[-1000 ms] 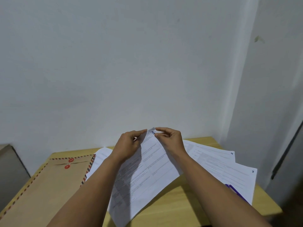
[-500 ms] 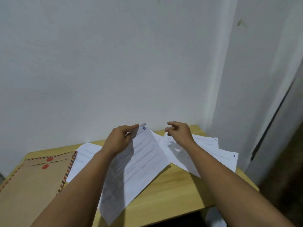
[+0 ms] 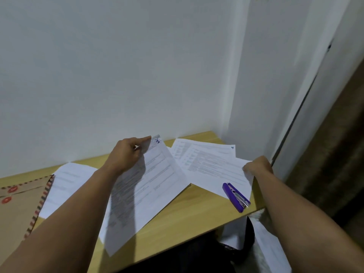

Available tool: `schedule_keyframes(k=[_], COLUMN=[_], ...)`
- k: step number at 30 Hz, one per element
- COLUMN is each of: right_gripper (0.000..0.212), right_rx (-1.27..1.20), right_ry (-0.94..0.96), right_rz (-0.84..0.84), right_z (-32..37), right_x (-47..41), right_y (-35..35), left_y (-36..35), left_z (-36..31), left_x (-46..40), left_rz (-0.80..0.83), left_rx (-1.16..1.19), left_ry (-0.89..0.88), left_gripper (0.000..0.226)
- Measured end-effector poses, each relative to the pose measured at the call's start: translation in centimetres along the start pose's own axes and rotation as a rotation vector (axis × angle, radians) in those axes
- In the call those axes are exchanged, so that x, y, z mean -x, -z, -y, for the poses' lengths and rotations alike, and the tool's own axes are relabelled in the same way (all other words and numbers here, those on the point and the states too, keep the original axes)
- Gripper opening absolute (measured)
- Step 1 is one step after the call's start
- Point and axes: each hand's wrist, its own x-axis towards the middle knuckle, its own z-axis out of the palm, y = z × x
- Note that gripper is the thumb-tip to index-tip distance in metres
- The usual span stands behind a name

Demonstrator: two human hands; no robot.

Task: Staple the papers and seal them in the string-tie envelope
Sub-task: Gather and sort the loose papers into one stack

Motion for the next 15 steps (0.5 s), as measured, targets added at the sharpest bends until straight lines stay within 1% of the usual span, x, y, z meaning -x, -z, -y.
schedule_keyframes(k=[2,4,6,10,15], right_gripper=[0.022,0.010,0.010,0.017,0.008], right_rx=[-0.081,-0.191,-0.287,-0.450,-0.630], right_ry=[0.033,0.055,0.072,0.208,0.430], right_rz=[-0.057,-0.073,-0.071,-0.085,-0.043], right_z=[0.4,1.1,2.0,5.1,9.2], right_x=[0.4,0.4,0.9,3.6,6.9], right_y=[-0.2,-0.5,-0.6,0.0,0.8], left_y=[-0.1,-0.1,0.0,0.4,0.7], left_z=[-0.1,-0.2,-0.2,-0.3,-0.3], left_x=[0.0,0.0,0.1,0.1,0.3], left_rz=[0.010,0.015,0.013,0.003,-0.006], left_rx=[-0.007,-0.016,-0.017,-0.015,-0.013], left_ry=[-0.001,0.002,0.009,0.015,0.014], left_gripper=[0.048,0.048,0.049,0.047,0.047])
